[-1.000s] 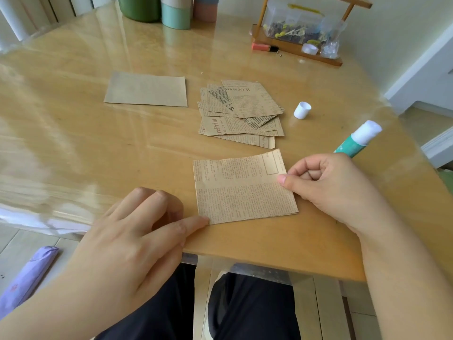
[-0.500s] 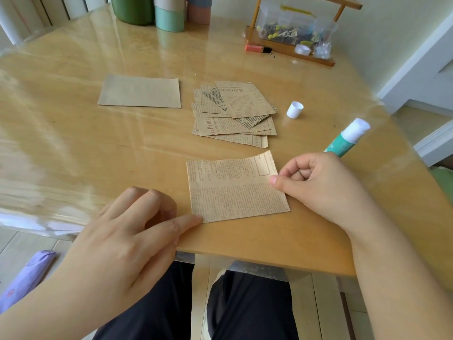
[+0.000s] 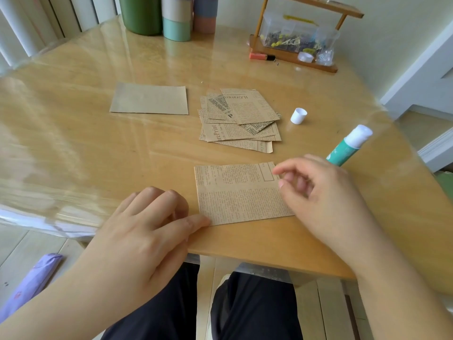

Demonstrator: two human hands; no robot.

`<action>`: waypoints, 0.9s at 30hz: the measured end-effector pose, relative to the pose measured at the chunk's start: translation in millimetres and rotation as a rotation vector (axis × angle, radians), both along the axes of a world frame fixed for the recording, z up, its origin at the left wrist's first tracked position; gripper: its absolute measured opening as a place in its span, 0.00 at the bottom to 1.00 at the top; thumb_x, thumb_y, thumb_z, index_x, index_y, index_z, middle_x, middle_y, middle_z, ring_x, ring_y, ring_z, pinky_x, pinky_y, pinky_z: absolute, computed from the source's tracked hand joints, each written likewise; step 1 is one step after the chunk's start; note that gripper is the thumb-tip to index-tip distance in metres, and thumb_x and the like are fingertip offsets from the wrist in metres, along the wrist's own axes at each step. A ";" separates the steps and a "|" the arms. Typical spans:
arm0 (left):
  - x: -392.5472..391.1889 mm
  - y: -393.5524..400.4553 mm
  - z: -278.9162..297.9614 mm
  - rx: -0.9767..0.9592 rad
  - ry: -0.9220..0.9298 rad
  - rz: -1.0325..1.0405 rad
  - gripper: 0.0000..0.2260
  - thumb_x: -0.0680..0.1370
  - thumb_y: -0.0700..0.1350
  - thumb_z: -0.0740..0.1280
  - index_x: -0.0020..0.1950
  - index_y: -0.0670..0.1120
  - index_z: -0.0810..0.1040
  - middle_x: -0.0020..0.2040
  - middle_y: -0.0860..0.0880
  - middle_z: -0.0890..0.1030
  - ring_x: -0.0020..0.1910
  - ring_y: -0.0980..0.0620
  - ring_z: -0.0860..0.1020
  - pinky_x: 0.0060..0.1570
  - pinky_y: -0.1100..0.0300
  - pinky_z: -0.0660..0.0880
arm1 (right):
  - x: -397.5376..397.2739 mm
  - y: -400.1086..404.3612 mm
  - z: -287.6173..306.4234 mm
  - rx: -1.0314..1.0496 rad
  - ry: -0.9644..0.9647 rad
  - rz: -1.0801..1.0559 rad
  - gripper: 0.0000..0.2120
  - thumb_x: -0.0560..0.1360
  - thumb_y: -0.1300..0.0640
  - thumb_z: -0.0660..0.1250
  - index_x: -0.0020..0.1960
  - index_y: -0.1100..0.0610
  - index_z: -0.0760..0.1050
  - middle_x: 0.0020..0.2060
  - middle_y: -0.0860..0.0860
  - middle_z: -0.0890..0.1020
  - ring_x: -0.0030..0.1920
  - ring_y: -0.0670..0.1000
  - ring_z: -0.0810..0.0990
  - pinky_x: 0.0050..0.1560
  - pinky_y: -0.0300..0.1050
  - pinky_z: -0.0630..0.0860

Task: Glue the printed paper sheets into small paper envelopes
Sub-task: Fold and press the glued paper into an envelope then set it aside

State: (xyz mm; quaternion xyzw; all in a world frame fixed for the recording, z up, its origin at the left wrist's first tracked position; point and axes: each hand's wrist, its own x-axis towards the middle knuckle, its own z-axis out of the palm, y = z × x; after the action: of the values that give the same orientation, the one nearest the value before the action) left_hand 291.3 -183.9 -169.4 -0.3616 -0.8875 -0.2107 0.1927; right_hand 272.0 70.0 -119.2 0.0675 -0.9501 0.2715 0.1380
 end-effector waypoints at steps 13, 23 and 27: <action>2.5 0.0 -2.3 0.027 0.003 0.002 0.15 0.77 0.43 0.57 0.58 0.49 0.79 0.45 0.50 0.73 0.41 0.47 0.71 0.38 0.49 0.73 | 38.5 -18.4 -17.4 0.037 -0.048 0.369 0.22 0.72 0.61 0.52 0.57 0.54 0.81 0.45 0.44 0.76 0.50 0.41 0.73 0.52 0.27 0.67; 3.4 3.6 4.5 -0.023 0.018 0.041 0.15 0.75 0.43 0.57 0.53 0.47 0.82 0.45 0.50 0.73 0.40 0.47 0.71 0.38 0.52 0.72 | 42.4 18.6 -16.5 0.146 0.020 0.158 0.21 0.73 0.56 0.52 0.52 0.53 0.83 0.43 0.40 0.75 0.50 0.40 0.72 0.52 0.24 0.66; -5.0 16.7 17.0 -0.042 0.021 0.032 0.13 0.76 0.43 0.57 0.41 0.47 0.80 0.46 0.52 0.77 0.43 0.49 0.73 0.43 0.56 0.67 | 34.5 1.3 -9.8 0.117 0.029 0.188 0.21 0.73 0.58 0.52 0.53 0.55 0.82 0.44 0.41 0.74 0.49 0.39 0.71 0.51 0.23 0.65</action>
State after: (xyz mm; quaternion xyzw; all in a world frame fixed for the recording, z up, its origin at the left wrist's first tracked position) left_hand 286.3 -167.2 -152.4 -0.3537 -0.8953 -0.1852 0.1975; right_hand 306.6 71.3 -129.1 0.1680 -0.9518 0.2260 0.1216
